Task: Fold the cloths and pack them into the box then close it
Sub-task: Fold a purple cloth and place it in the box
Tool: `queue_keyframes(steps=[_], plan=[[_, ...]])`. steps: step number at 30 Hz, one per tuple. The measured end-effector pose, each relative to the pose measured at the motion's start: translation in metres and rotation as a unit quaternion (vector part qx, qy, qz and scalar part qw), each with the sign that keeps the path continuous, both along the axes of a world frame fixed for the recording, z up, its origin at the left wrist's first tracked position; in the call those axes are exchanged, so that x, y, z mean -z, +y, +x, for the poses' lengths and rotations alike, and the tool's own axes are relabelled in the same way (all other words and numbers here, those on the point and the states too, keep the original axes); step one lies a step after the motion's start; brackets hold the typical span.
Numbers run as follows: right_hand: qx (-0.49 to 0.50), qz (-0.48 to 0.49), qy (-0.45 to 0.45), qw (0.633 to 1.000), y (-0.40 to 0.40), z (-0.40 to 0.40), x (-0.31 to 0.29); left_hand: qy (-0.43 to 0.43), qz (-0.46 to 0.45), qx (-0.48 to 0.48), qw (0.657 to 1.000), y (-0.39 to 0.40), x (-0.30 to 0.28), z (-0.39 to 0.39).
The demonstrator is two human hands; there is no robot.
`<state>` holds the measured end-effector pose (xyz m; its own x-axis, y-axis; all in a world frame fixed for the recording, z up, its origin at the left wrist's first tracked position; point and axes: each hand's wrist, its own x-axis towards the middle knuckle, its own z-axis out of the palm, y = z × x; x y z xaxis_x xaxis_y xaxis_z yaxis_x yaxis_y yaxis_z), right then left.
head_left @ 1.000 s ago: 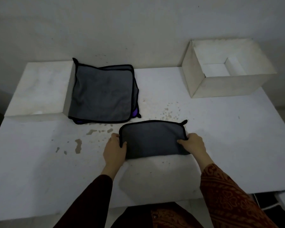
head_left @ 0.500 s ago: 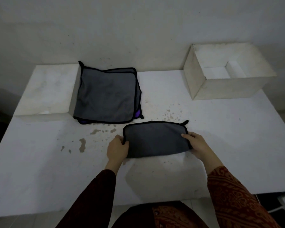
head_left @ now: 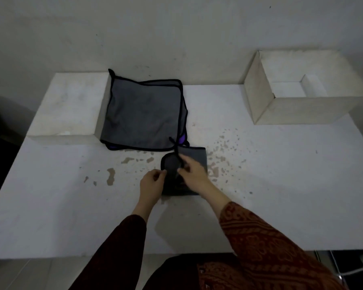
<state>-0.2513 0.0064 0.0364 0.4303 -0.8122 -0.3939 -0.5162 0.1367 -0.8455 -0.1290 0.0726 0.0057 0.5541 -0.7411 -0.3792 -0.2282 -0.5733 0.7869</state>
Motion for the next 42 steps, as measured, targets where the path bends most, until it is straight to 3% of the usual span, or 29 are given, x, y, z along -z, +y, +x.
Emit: queue_keyframes(steps=[2,4,7,9,15,18,22,25,31,34,38,42], plan=[[-0.092,0.04,0.016,0.995,0.012,0.013,0.01,0.022,0.001,-0.02,1.0,-0.003,-0.001,0.0],[-0.136,-0.021,0.042,0.99,0.02,0.011,0.016,0.023,0.016,-0.016,0.999,-0.007,-0.002,0.0],[-0.022,-0.162,0.073,0.984,0.022,-0.011,0.021,-0.024,0.035,0.012,0.999,-0.011,-0.001,-0.004],[0.069,-0.193,0.113,0.972,0.017,-0.031,0.027,-0.066,0.038,0.014,0.997,-0.011,0.0,-0.006],[0.085,-0.038,0.155,0.983,-0.001,-0.046,0.027,-0.048,0.019,0.006,0.999,-0.003,0.0,-0.001],[0.076,0.03,0.129,0.988,-0.011,-0.039,0.019,-0.028,0.01,-0.013,0.999,-0.002,-0.001,0.002],[0.073,0.006,0.091,0.993,-0.011,-0.022,0.003,-0.008,0.021,-0.042,0.999,-0.004,-0.003,0.004],[0.025,-0.045,0.071,0.996,0.001,0.002,-0.006,0.012,0.024,-0.063,0.998,-0.007,-0.001,0.005],[-0.173,-0.099,0.045,0.979,0.025,0.032,0.002,0.067,0.04,-0.084,0.993,-0.014,-0.01,0.01],[-0.098,-0.096,0.026,0.99,0.028,0.02,0.01,0.024,0.054,-0.034,0.998,-0.013,-0.005,0.013],[0.045,-0.046,0.04,0.997,0.018,0.0,0.023,0.014,0.052,-0.052,0.997,-0.015,-0.004,0.01],[0.136,0.186,-0.066,0.971,0.005,-0.01,0.019,0.105,-0.016,-0.056,0.993,-0.013,-0.018,-0.001]])
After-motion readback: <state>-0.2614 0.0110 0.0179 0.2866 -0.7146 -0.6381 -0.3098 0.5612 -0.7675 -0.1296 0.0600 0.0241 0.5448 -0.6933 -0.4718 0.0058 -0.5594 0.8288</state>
